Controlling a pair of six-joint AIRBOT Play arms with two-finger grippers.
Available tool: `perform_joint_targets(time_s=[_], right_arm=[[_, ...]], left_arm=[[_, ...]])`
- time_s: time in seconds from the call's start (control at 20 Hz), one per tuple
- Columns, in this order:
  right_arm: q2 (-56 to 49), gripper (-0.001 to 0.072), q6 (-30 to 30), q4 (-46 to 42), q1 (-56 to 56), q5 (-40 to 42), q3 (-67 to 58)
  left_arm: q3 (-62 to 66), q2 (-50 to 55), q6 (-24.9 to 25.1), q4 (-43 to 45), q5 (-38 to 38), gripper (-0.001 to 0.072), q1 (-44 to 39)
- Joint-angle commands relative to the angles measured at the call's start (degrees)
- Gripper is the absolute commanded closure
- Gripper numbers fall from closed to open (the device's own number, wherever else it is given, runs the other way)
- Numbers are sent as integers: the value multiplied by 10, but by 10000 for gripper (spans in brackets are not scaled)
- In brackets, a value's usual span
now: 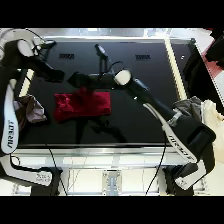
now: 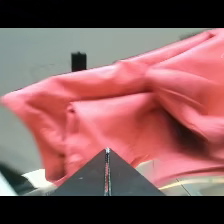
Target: Fold the shirts.
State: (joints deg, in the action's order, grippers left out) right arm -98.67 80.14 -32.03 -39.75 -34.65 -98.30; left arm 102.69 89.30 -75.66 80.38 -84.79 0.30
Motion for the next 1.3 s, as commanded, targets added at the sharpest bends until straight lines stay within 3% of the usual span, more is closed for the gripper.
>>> perform_joint_targets(time_s=[0.0,0.15,0.3,0.45,0.65,0.85,1.1,1.25], right_arm=[[-9,102,-1,-15,-7,48,-17],[-5,104,5,-114,69,-90,-63],[-6,104,69,-206,160,-211,-78],[-9,103,153,-288,214,-226,-51],[-70,102,179,-265,222,-264,-22],[-148,102,177,-183,214,-270,-22],[-203,103,133,-84,205,-272,-23],[-220,104,117,-70,176,-271,-23]], left_arm=[[0,-21,-2,6,-3,693,35],[0,-21,-2,6,-3,692,37],[0,-21,-2,6,-1,693,37],[0,-21,-2,6,-1,693,37],[0,-21,-2,6,-1,693,37],[0,-21,-2,6,-1,693,37],[0,-21,-2,6,-1,693,37],[0,-21,-2,6,-1,693,37]])
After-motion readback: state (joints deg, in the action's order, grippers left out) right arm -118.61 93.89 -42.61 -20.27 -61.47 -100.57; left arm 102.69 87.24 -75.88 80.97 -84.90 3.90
